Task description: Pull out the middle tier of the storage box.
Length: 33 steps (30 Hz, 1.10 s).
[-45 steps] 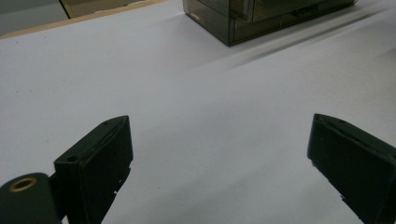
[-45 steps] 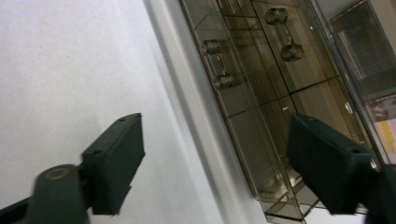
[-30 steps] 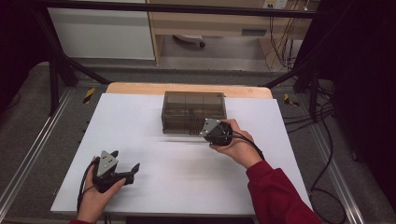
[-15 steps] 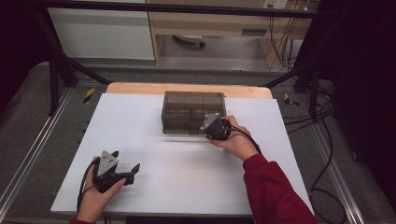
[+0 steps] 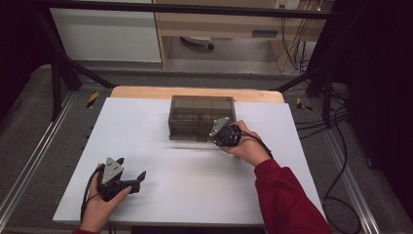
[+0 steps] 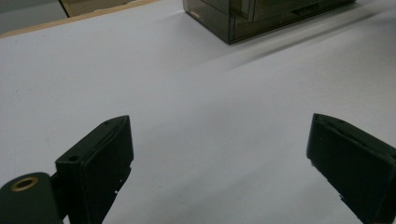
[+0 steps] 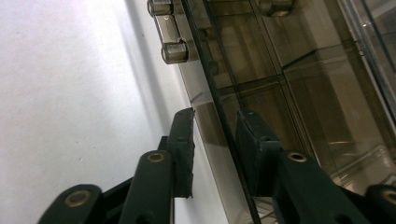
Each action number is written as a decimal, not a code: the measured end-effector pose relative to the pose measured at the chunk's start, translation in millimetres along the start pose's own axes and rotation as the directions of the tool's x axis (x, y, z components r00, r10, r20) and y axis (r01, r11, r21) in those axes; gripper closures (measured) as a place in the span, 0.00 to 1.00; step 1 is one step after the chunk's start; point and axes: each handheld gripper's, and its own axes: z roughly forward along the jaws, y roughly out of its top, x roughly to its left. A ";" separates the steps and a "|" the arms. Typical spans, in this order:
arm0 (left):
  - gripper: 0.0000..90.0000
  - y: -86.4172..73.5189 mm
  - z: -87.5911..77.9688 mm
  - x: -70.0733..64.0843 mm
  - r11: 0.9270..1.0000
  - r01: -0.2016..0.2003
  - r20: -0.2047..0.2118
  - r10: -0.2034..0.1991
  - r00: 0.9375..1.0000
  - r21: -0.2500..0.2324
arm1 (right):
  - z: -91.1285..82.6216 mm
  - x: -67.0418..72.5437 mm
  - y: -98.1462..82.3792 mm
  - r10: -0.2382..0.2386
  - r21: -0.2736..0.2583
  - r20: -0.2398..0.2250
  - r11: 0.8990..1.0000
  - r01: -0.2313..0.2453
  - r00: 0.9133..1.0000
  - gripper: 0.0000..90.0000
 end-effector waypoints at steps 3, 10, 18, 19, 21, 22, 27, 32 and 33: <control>0.08 -0.4 0.4 0.3 1.000 -0.001 0.001 0.001 1.000 0.007 | -2.0 1.4 -0.5 -0.003 0.002 -0.018 1.000 0.003 1.000 0.80; 0.08 0.1 -0.7 0.8 1.000 0.002 -0.004 -0.002 1.000 -0.001 | -5.6 4.3 -0.8 -0.023 0.003 -0.042 1.000 0.023 0.999 0.82; 0.08 0.2 -1.5 1.4 1.000 0.006 -0.009 -0.006 1.000 -0.011 | -7.8 7.4 -1.3 -0.039 0.009 -0.063 0.999 0.040 0.997 0.85; 0.08 0.1 -1.5 1.5 1.000 0.006 -0.008 -0.007 1.000 -0.010 | -8.3 8.1 -1.2 -0.038 0.013 -0.063 0.999 0.039 0.997 0.85; 0.08 0.1 -1.5 1.6 1.000 0.007 -0.009 -0.007 1.000 -0.010 | -8.8 8.7 -1.1 -0.046 0.012 -0.069 0.999 0.047 0.997 0.86; 0.08 0.2 -1.6 1.6 1.000 0.007 -0.009 -0.008 1.000 -0.011 | -9.0 9.3 -1.2 -0.045 0.012 -0.070 0.999 0.046 0.997 0.86; 0.08 0.1 -1.2 1.3 1.000 0.005 -0.008 -0.005 1.000 -0.009 | -10.5 10.2 -1.8 -0.058 0.015 -0.081 0.998 0.059 0.995 0.87; 0.08 -0.1 -0.8 1.4 1.000 0.006 -0.008 -0.006 1.000 -0.005 | -11.7 12.1 -2.0 -0.070 0.015 -0.099 0.997 0.072 0.993 0.88; 0.08 -0.1 -0.8 1.5 1.000 0.006 -0.008 -0.006 1.000 -0.004 | -12.2 12.3 -2.2 -0.074 0.015 -0.103 0.997 0.076 0.992 0.88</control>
